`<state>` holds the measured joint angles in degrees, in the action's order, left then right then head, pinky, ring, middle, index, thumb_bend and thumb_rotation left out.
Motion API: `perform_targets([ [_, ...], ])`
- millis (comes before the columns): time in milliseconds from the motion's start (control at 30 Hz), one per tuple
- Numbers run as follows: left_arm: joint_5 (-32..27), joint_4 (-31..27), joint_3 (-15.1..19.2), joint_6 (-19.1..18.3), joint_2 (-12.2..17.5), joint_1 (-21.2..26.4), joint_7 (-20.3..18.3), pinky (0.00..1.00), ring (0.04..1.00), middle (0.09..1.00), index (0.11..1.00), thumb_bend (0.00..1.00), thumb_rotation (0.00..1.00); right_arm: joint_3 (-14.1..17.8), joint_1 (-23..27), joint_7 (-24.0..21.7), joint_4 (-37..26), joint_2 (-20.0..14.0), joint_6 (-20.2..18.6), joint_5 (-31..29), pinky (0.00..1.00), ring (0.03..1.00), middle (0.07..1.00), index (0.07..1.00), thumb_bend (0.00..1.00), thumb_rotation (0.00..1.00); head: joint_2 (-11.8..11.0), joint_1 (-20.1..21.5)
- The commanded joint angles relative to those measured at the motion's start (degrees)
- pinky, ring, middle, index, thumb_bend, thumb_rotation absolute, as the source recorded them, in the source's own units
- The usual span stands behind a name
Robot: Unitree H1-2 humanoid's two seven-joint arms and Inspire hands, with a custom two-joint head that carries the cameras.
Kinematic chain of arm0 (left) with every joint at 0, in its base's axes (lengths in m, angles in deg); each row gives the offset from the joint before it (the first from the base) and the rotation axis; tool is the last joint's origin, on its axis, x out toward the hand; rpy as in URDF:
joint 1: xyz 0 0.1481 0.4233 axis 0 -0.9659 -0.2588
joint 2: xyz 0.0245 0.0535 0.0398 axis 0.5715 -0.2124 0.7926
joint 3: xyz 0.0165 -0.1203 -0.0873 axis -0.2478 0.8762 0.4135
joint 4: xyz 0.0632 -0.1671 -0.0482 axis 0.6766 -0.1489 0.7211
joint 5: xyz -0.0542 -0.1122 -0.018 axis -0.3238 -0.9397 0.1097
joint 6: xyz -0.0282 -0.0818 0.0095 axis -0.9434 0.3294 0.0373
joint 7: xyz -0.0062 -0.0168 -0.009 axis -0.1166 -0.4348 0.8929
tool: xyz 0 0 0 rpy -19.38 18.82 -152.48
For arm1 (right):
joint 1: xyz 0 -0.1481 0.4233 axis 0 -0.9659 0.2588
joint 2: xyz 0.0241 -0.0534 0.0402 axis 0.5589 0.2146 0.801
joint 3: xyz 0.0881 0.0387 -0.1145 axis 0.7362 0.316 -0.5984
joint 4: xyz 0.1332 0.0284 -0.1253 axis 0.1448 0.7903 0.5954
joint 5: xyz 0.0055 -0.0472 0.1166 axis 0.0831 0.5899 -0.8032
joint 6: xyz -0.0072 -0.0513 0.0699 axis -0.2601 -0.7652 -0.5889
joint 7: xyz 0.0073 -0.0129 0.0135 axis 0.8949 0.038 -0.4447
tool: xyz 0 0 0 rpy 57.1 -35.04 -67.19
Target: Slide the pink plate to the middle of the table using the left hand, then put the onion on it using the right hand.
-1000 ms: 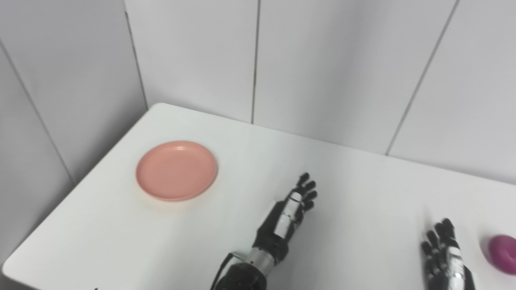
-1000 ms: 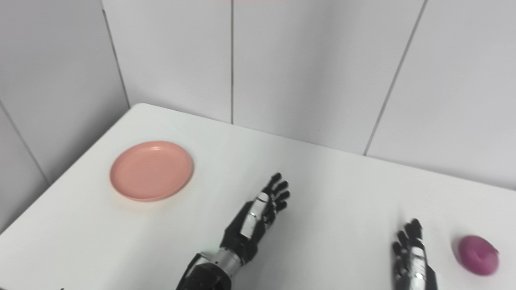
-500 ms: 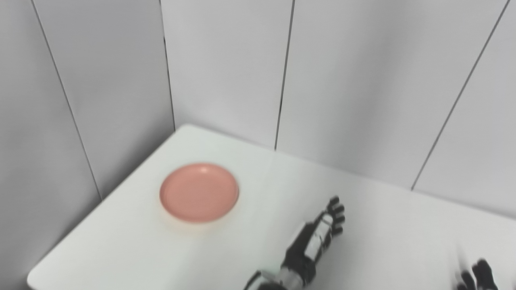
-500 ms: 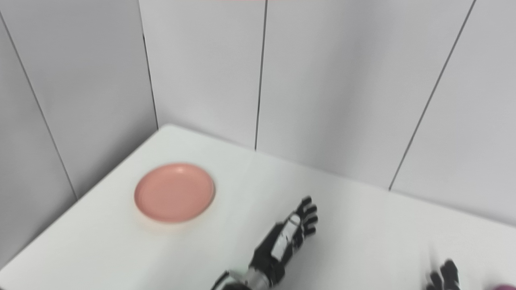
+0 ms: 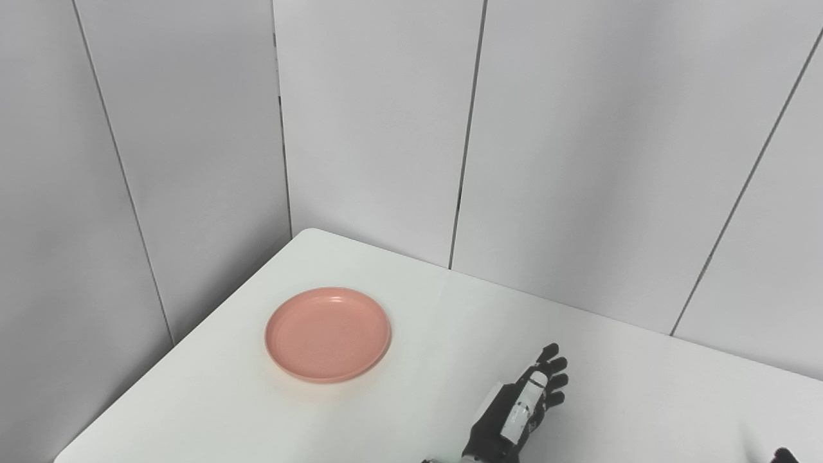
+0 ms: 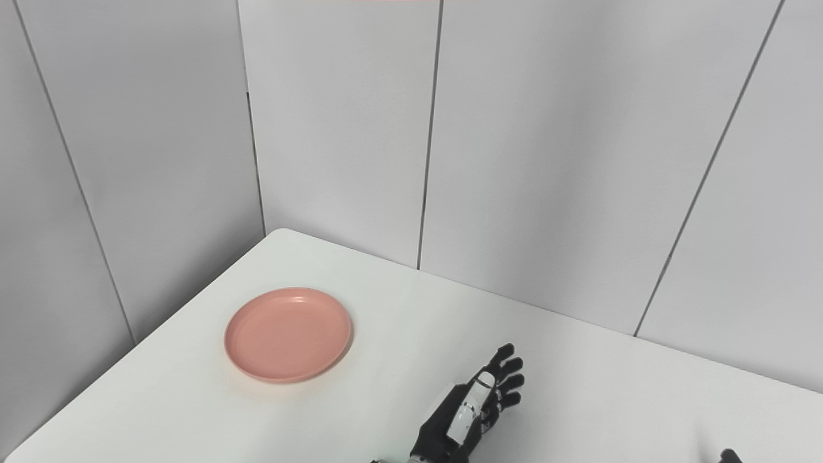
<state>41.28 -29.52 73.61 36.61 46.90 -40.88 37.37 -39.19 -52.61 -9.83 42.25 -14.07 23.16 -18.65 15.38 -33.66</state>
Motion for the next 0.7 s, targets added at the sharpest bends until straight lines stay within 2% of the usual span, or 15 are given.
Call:
perform_targets([
  [0, 0.04, 3.15, -0.01, 0.70, -2.78, -2.46, 0.33, 0.94, 0.954, 0.967, 0.955, 0.44, 1.00, 0.30, -0.22, 0.19, 1.00, 0.10, -0.30, -0.27, 0.98, 0.956, 0.961, 0.921, 0.42, 0.95, -0.08, 0.01],
  [233, -0.23, 2.47, 0.08, 0.30, -2.73, -2.62, 0.30, 0.94, 0.956, 0.967, 0.953, 0.45, 1.00, 0.03, -0.42, -0.08, 1.14, -0.01, 0.43, -0.02, 0.96, 0.940, 0.951, 0.905, 0.43, 0.94, 0.13, 0.22],
  [433, -0.07, 0.41, -0.05, -0.47, -2.41, -3.16, 0.40, 0.97, 0.968, 0.975, 0.967, 0.44, 1.00, -0.18, -0.56, 0.21, 0.78, 0.10, 0.02, 0.44, 0.93, 0.926, 0.938, 0.893, 0.43, 0.92, 0.57, 0.24],
  [500, -0.04, -0.66, 0.02, -0.75, -2.28, -3.33, 0.55, 0.98, 0.968, 0.976, 0.972, 0.45, 1.00, -0.11, -0.58, 0.22, 0.66, 0.27, 0.02, 0.17, 0.88, 0.906, 0.921, 0.877, 0.44, 0.90, 0.76, 0.14],
  [667, -0.82, -3.90, 0.36, -2.53, -2.02, -3.47, 0.79, 0.99, 0.975, 0.983, 0.979, 0.45, 1.00, -0.28, -0.82, 0.63, -0.39, 0.62, -0.63, 0.49, 0.83, 0.889, 0.908, 0.857, 0.42, 0.90, 1.08, -0.04],
])
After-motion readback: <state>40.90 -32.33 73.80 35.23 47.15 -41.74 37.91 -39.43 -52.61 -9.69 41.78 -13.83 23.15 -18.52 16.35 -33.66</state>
